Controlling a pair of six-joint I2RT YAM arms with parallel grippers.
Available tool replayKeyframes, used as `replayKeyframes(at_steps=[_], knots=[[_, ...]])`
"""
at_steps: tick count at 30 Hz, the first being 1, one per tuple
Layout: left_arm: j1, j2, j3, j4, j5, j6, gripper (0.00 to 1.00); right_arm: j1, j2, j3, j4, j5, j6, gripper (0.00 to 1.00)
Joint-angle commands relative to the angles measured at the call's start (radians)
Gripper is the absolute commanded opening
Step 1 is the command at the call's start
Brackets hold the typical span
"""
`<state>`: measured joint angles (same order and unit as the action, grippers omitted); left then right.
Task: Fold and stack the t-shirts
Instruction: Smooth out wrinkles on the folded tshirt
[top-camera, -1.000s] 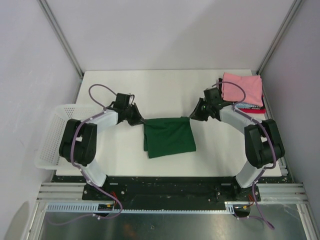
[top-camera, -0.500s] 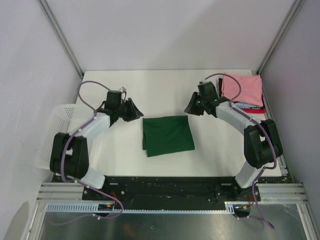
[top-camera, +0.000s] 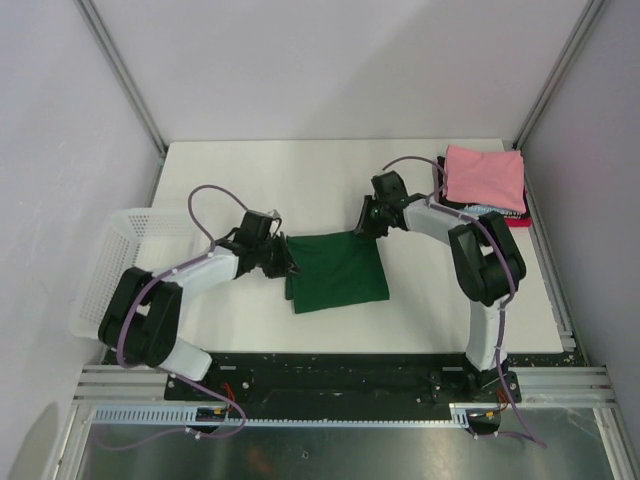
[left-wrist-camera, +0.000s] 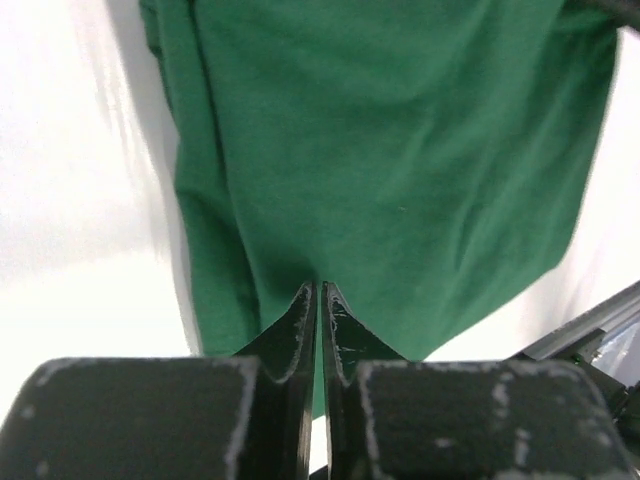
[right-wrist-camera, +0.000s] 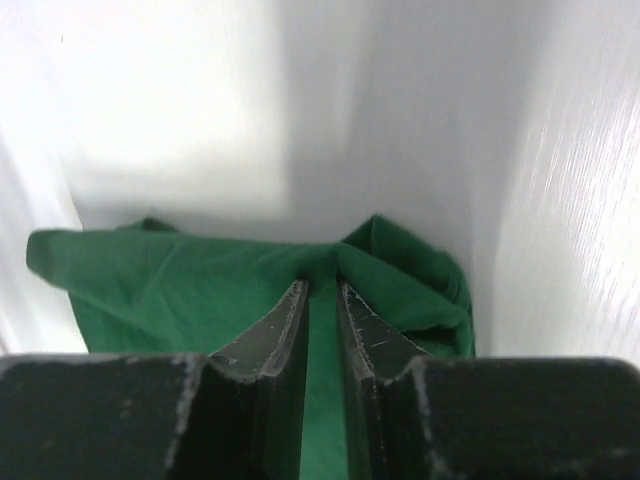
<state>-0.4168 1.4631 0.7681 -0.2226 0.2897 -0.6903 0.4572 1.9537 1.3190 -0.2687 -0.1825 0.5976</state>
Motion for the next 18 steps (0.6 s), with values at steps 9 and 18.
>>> replayKeyframes(at_steps=[9, 18], knots=[[0.0, 0.074, 0.022, 0.018, -0.042, 0.024, 0.05, -0.048, 0.097, 0.217, -0.064, -0.011, -0.025, 0.3], [0.023, 0.052, 0.154, -0.003, -0.018, 0.027, 0.11, -0.054, -0.031, 0.181, -0.109, 0.038, -0.039, 0.3]])
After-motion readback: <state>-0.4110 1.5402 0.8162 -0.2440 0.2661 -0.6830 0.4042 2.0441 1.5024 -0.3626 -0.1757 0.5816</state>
